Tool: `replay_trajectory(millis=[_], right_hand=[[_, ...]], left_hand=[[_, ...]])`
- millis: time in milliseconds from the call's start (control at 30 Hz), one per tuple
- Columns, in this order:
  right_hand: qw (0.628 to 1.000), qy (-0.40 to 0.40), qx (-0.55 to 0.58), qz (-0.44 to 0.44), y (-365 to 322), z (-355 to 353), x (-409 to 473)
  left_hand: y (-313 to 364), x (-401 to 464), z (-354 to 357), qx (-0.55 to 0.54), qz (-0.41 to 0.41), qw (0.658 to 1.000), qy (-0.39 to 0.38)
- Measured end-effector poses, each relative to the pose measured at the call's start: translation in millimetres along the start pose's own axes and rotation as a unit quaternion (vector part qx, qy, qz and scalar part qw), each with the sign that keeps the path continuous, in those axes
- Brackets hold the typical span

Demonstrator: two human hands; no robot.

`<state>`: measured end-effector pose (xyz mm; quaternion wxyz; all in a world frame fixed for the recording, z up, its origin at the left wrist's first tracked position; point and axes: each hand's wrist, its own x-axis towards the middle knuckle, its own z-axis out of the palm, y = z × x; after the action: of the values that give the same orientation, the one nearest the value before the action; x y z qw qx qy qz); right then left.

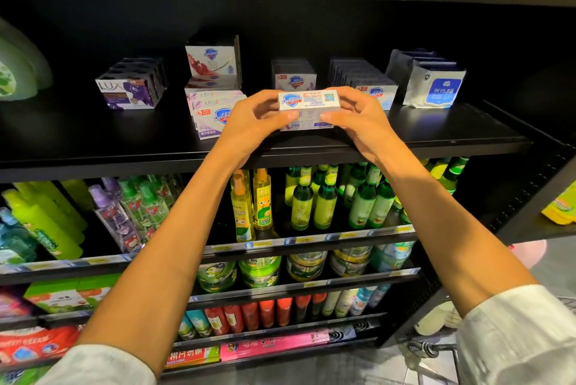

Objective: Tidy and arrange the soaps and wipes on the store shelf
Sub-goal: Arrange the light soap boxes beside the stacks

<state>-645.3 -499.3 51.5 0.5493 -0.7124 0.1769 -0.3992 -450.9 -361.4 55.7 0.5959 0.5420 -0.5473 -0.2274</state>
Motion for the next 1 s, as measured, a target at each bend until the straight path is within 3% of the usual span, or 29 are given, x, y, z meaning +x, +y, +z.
replay_trajectory(millis=[300, 433, 667, 1000], right_hand=[[0.999, -0.013, 0.021, 0.021, -5.1, 3.5, -1.5], [0.998, -0.054, 0.013, 0.023, -5.4, -0.4, -1.6], [0.996, -0.073, -0.04, 0.024, -3.2, -0.7, 0.3], [0.997, -0.066, 0.024, 0.043, -3.9, -1.6, -0.6]], left_hand=[[-2.2, 0.2, -3.2, -0.026, -0.016, 0.999, 0.01], [-3.2, 2.6, -2.7, -0.034, -0.038, 0.998, 0.02], [-2.7, 4.8, -0.6, -0.031, -0.064, 0.997, 0.017], [-1.3, 1.0, -6.1, -0.008, 0.025, 0.999, -0.038]])
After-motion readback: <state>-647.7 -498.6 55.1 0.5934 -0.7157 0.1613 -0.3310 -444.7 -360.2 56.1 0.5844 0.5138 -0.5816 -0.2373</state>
